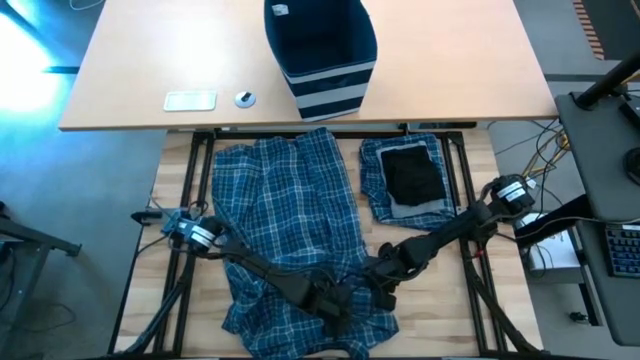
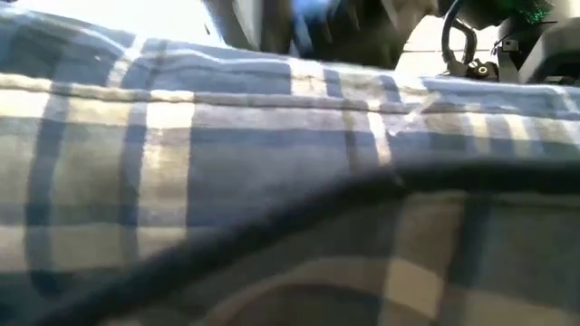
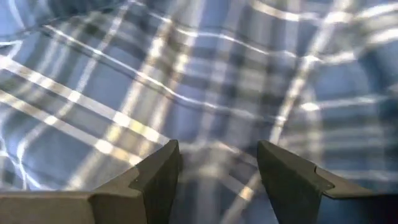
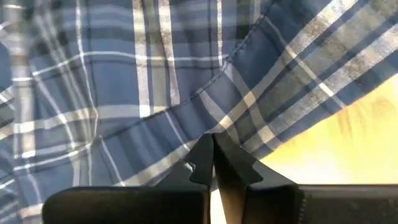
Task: Fold Laundry from Bin
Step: Fold the blue patterned long sleeve
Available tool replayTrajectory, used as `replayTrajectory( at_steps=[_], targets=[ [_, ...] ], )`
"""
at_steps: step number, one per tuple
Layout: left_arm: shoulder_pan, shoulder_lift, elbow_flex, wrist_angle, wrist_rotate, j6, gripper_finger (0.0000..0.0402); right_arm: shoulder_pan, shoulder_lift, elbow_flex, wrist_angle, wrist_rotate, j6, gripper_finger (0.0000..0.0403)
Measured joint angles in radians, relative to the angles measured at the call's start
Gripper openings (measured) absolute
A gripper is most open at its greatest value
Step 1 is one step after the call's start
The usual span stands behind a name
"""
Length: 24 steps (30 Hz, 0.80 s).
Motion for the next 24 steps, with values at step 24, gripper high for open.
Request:
replayTrajectory(
  at_steps=[24],
  targets=[
    [0.077,-0.069,-0.182,0.129,-0.018,-0.072,0.0200,0.225,-0.006,0.034,-0.005,0.046,0.226,0.0009]
  ],
)
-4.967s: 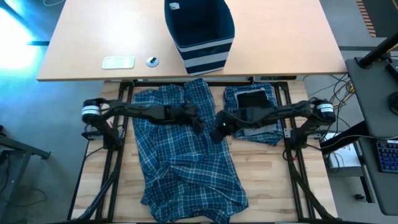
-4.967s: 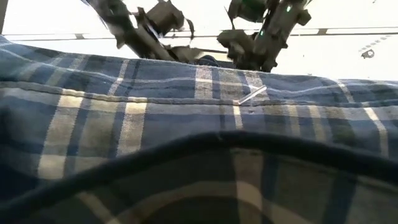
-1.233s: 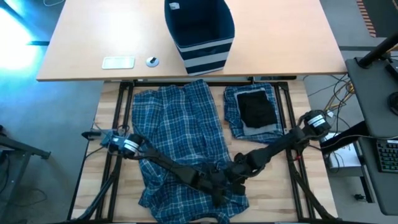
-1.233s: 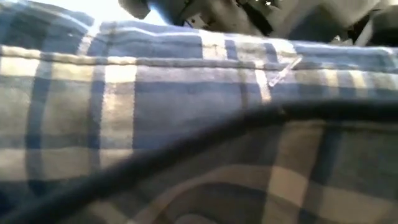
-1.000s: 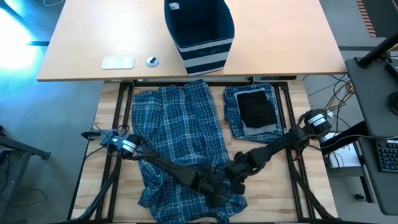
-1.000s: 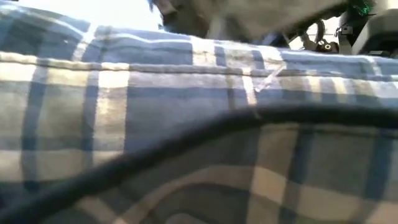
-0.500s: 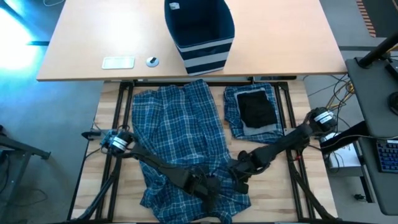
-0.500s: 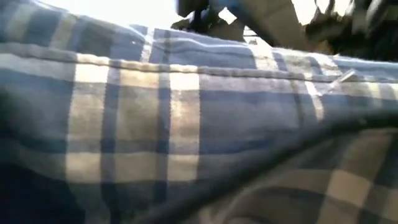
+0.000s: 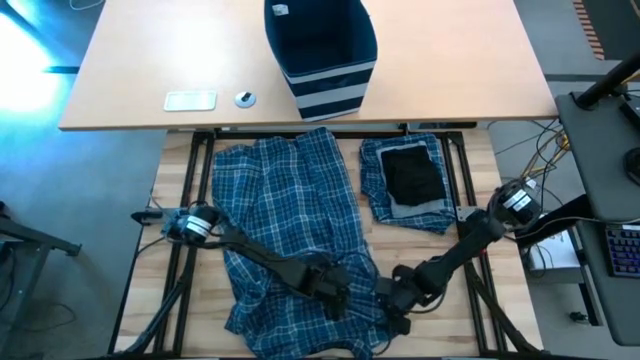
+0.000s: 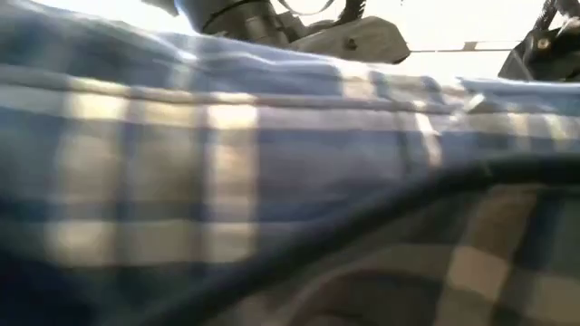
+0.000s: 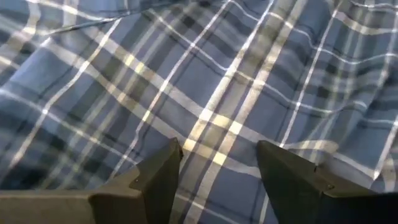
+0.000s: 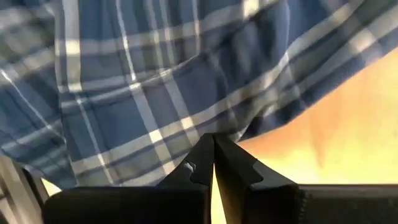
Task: Fold Laundry from Bin
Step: Fold the blue patterned long sleeve
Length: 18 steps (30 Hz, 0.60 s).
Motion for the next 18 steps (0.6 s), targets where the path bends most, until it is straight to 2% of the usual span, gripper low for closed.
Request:
replayTrajectory(
  at_steps=[4,7,11,14,18],
  targets=[
    [-0.001,-0.018,-0.021,0.004,0.005,-0.023,0.0200,-0.002,0.028,0.003,0.003,-0.040,-0.022,0.0009],
    [-0.001,-0.048,-0.022,0.003,0.019,-0.027,0.0200,-0.002,-0.006,0.007,-0.004,-0.036,-0.023,0.0009],
    [0.000,-0.164,-0.011,-0.006,0.025,-0.020,0.0200,-0.003,-0.069,0.034,-0.055,-0.020,-0.020,0.0009],
    [-0.018,-0.277,-0.018,-0.127,0.023,-0.060,0.0202,-0.003,-0.118,0.068,-0.115,0.032,-0.019,0.0009],
    [-0.095,-0.429,-0.070,-0.388,0.055,-0.206,0.0220,-0.009,-0.139,0.099,-0.148,0.095,-0.026,0.0009]
  ],
)
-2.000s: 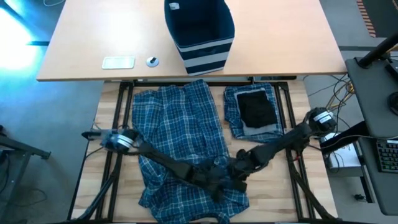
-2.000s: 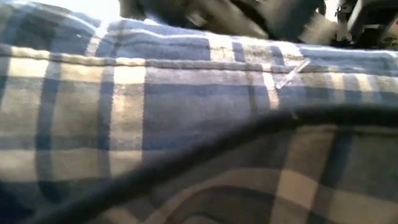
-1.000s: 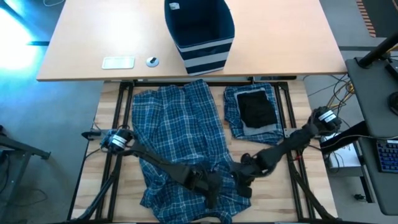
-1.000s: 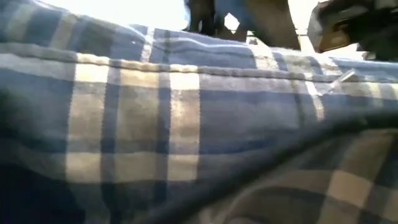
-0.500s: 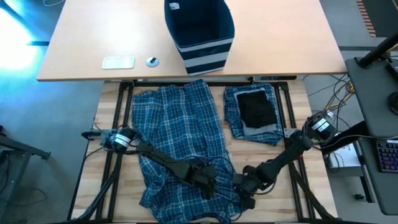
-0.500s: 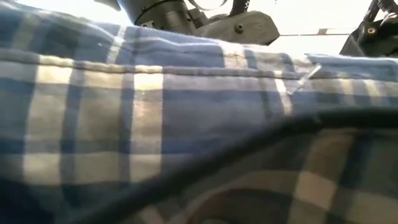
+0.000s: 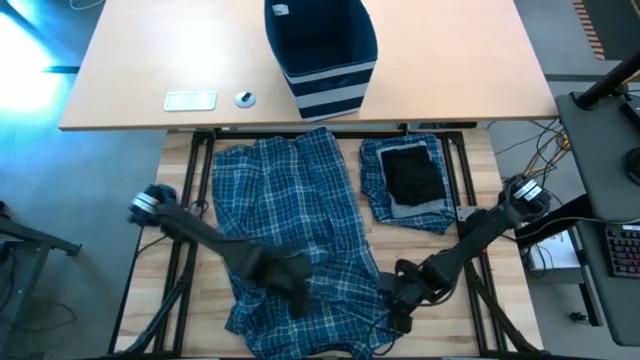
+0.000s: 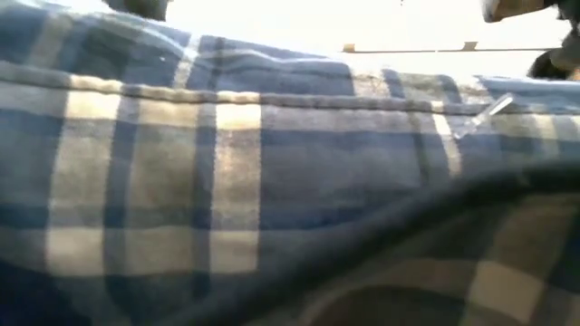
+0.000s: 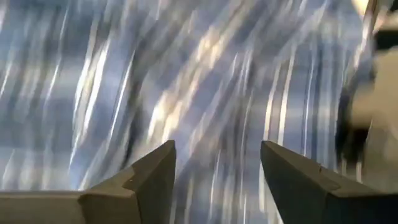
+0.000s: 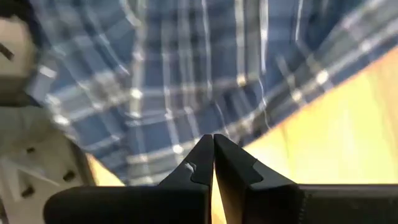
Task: Fold Laundry from Bin
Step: Fold the blue patterned long sleeve
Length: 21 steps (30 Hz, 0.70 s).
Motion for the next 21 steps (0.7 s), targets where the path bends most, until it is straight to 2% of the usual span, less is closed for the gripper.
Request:
replayTrajectory(
  at_steps=[3,8,13,17,21],
  targets=[
    [-0.096,-0.104,-0.075,-0.164,0.074,-0.164,0.0240,-0.007,-0.008,0.023,0.013,0.020,-0.015,0.0009],
    [-0.340,-0.213,-0.226,-0.140,0.105,-0.444,0.0272,-0.023,-0.005,0.031,0.006,0.039,-0.033,0.0009],
    [-0.549,-0.189,-0.311,-0.137,-0.087,-0.686,0.0280,-0.028,-0.006,0.031,0.000,0.067,-0.033,0.0009],
    [-0.585,-0.119,-0.363,-0.098,-0.206,-0.767,0.0275,-0.038,-0.006,0.031,-0.001,0.079,-0.023,0.0009],
    [-0.557,-0.060,-0.419,0.003,-0.209,-0.819,0.0268,-0.044,-0.006,0.031,-0.003,0.080,-0.010,0.0009]
  ],
)
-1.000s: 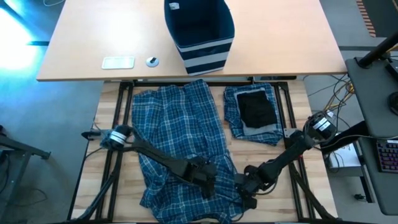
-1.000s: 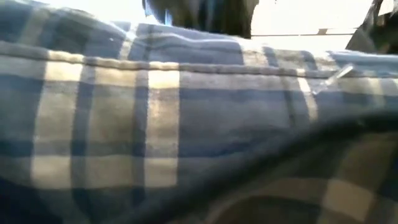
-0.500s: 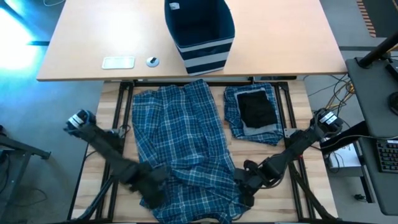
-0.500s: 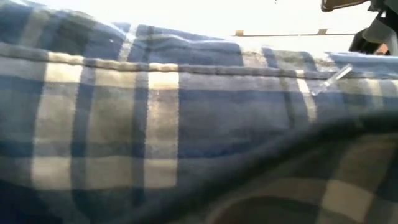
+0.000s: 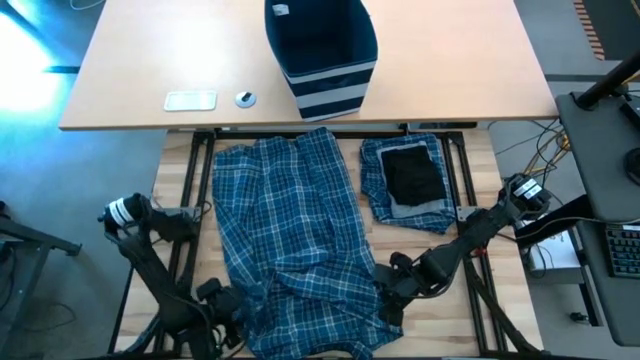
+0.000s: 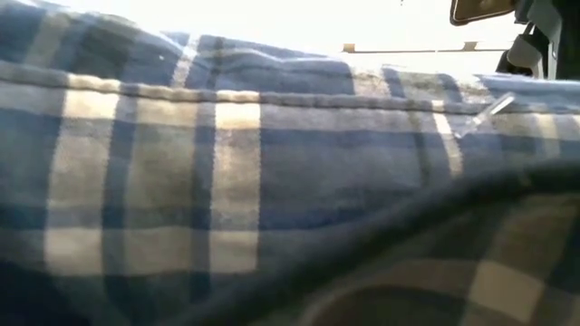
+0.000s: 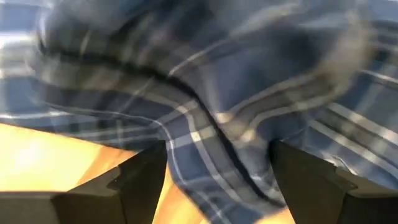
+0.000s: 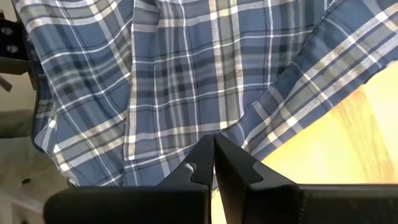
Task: Fold Laundry from Bin
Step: Fold the blue patterned long sleeve
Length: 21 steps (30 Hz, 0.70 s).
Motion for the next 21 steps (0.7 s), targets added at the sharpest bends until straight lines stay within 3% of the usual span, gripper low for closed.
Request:
replayTrajectory(
  at_steps=[5,11,18,21],
  targets=[
    [0.040,0.019,-0.033,0.086,0.049,-0.023,0.0213,0.000,0.000,0.000,-0.001,0.000,0.013,0.0009],
    [0.059,-0.036,0.022,-0.049,0.068,-0.024,0.0026,0.000,0.000,0.000,-0.003,0.002,0.001,0.0009],
    [0.084,-0.158,0.197,-0.342,0.065,-0.059,0.0003,0.000,0.000,0.000,-0.005,0.006,-0.028,0.0009],
    [0.124,-0.202,0.298,-0.467,-0.013,-0.024,0.0003,0.000,0.000,0.000,-0.004,0.017,-0.043,0.0009]
  ],
)
